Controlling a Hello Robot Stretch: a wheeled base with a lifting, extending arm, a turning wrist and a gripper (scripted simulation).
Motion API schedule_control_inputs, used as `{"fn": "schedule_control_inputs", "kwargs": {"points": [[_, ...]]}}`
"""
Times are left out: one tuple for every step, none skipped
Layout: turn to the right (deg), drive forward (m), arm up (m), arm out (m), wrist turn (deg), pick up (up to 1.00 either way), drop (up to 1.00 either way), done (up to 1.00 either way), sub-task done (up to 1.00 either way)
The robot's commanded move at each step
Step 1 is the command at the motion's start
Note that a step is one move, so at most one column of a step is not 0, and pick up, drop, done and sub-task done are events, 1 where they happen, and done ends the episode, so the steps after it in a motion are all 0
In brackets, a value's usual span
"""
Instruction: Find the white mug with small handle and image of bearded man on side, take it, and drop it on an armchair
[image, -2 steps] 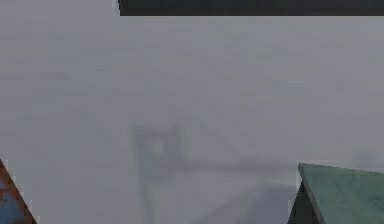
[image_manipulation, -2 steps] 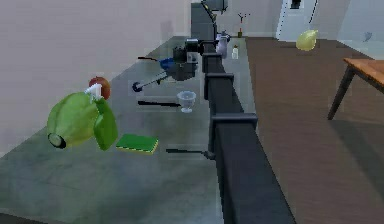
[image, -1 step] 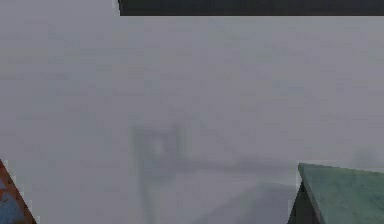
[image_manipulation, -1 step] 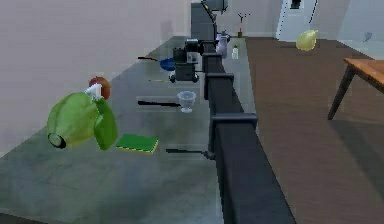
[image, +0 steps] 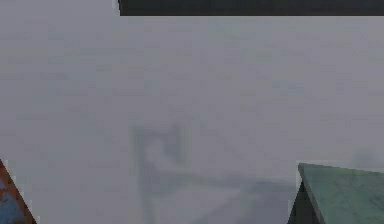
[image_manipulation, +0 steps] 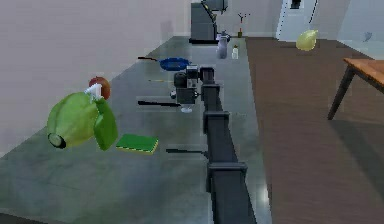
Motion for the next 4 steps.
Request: {"fn": "schedule_control_inputs", "kwargs": {"points": [[0.0, 0.00, 0.00, 0.00, 0.0, 1.00, 0.00, 0.00, 0.00], [0.0, 0.00, 0.08, 0.00, 0.0, 0.00, 0.00, 0.00, 0.00], [0.0, 0.00, 0.00, 0.00, -45.0, 0.00, 0.00, 0.00, 0.00], [0.0, 0.00, 0.00, 0.00, -45.0, 0.00, 0.00, 0.00, 0.00]]}}
